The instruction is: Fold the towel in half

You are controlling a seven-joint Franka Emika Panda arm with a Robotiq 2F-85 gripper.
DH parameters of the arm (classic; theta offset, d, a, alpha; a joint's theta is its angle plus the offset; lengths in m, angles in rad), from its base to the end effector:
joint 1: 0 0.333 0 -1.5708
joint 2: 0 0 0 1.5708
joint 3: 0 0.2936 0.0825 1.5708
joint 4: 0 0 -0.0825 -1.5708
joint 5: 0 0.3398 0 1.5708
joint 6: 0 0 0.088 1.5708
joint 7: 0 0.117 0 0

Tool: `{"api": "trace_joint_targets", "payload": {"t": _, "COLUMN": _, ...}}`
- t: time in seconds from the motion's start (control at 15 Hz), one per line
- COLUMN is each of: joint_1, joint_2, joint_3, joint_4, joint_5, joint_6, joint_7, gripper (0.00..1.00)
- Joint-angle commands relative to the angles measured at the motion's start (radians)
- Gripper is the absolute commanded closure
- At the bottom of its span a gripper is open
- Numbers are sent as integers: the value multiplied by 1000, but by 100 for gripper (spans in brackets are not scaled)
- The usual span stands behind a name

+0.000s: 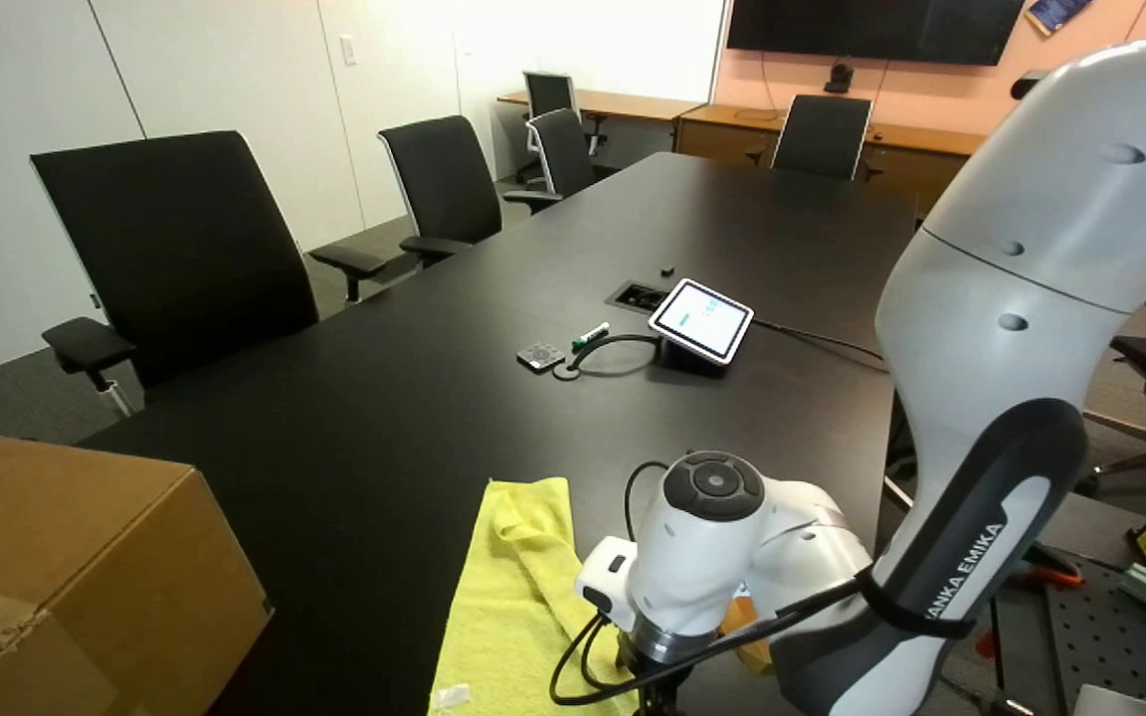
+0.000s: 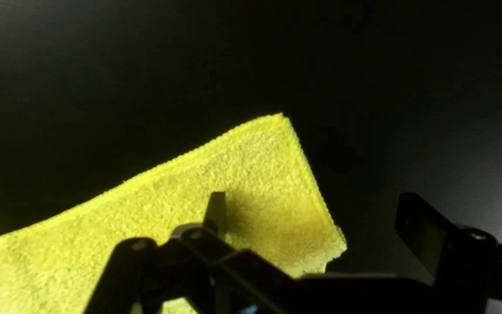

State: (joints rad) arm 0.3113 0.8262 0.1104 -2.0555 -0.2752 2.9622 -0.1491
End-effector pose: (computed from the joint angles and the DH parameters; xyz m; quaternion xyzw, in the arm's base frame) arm 0.4799 0.2387 0.0579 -0.9199 -0.3892 -0.0452 0.0155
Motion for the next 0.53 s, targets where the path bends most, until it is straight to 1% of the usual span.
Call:
{"api": "trace_joint_targets", "payload": {"t": 0.0, "joint_1": -24, "joint_2": 38, "joint_3": 7, "joint_4": 60, "joint_5": 5, "joint_6": -39, "joint_7": -27, "gripper": 0}}
{"api": "trace_joint_targets", "payload": {"t": 0.47, "joint_1": -26, "joint_2": 62, "joint_3": -12, "joint_4": 91, "joint_5": -1, "joint_6": -55, "joint_7": -24, "gripper": 0}}
